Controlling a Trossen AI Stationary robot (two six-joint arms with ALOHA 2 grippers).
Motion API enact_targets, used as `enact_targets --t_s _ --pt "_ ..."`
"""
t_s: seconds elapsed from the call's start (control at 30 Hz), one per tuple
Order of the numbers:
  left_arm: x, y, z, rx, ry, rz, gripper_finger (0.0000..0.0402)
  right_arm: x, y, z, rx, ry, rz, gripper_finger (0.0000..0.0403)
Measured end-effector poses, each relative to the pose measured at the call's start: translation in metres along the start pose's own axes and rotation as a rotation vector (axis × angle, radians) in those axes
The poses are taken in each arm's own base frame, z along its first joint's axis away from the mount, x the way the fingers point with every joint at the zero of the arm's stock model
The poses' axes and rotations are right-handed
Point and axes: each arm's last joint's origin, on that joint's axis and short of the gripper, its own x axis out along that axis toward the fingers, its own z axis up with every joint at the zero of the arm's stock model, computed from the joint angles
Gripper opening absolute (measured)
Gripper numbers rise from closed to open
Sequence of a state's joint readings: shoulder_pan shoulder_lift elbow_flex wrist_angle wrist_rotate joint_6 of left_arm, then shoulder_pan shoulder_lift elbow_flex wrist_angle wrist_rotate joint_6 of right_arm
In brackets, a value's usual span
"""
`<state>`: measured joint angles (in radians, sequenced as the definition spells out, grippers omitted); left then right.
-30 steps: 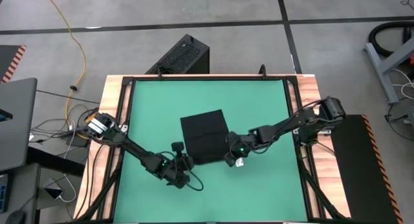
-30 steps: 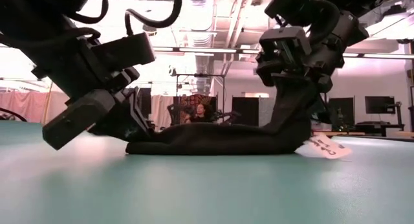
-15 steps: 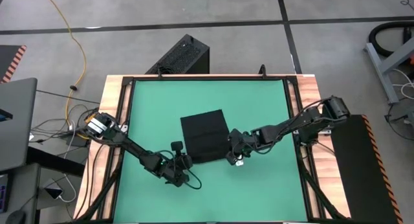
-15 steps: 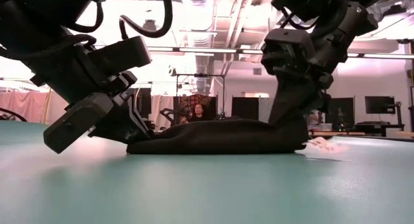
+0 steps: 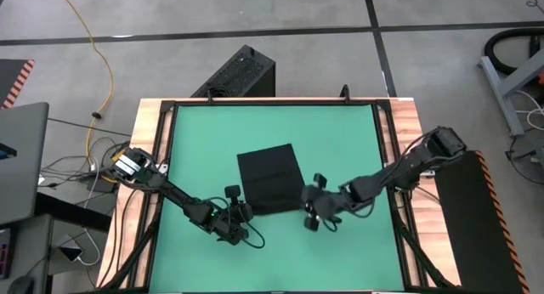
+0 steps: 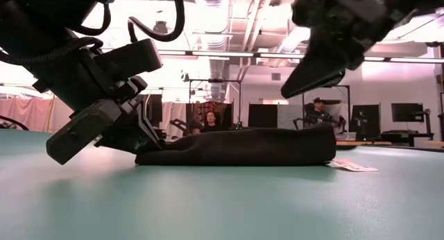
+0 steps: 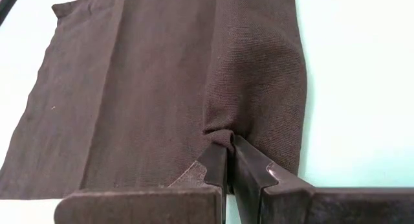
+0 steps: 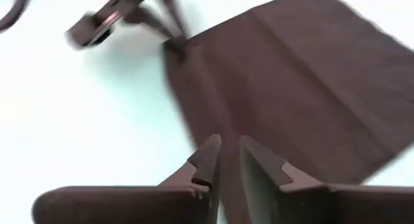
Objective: Roll towel
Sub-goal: Roll the black towel
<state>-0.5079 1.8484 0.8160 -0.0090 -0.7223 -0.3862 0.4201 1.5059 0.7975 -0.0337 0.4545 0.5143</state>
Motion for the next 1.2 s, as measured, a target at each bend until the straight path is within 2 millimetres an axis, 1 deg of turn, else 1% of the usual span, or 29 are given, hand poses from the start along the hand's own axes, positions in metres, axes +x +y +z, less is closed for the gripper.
enact_targets --t_s 0.07,0.2,0.4,0.67,0.83,0.97,1.07,1.2 --pt "0.0 0.0 0.0 0.0 0.0 0.0 0.0 0.005 0.005 -0.006 -0.023 0.014 0.005 0.006" --pt "0.0 0.0 0.0 -0.001 0.001 0.0 0.0 0.021 0.007 -0.019 -0.048 0.057 -0.016 0.004" --pt "0.0 0.0 0.0 -0.015 0.003 -0.003 0.0 0.038 0.001 -0.029 -0.065 0.105 -0.057 0.0022" --pt "0.0 0.0 -0.003 -0.007 0.021 -0.001 0.0 0.045 -0.017 -0.019 -0.075 0.097 -0.104 0.0023" --pt "-0.002 0.0 -0.004 -0.009 0.034 -0.001 0.0 0.055 -0.029 -0.019 -0.077 0.139 -0.101 0.0023" --pt "-0.007 0.002 -0.004 -0.034 0.059 -0.022 0.0 0.06 -0.034 -0.02 -0.133 0.133 -0.155 0.0023" --pt "-0.01 0.004 -0.004 -0.054 0.077 -0.028 0.0 0.056 -0.037 -0.012 -0.146 0.099 -0.164 0.0023" --pt "-0.015 0.003 -0.003 -0.056 0.067 -0.035 0.0 0.041 -0.031 0.003 -0.159 -0.007 -0.16 0.0023"
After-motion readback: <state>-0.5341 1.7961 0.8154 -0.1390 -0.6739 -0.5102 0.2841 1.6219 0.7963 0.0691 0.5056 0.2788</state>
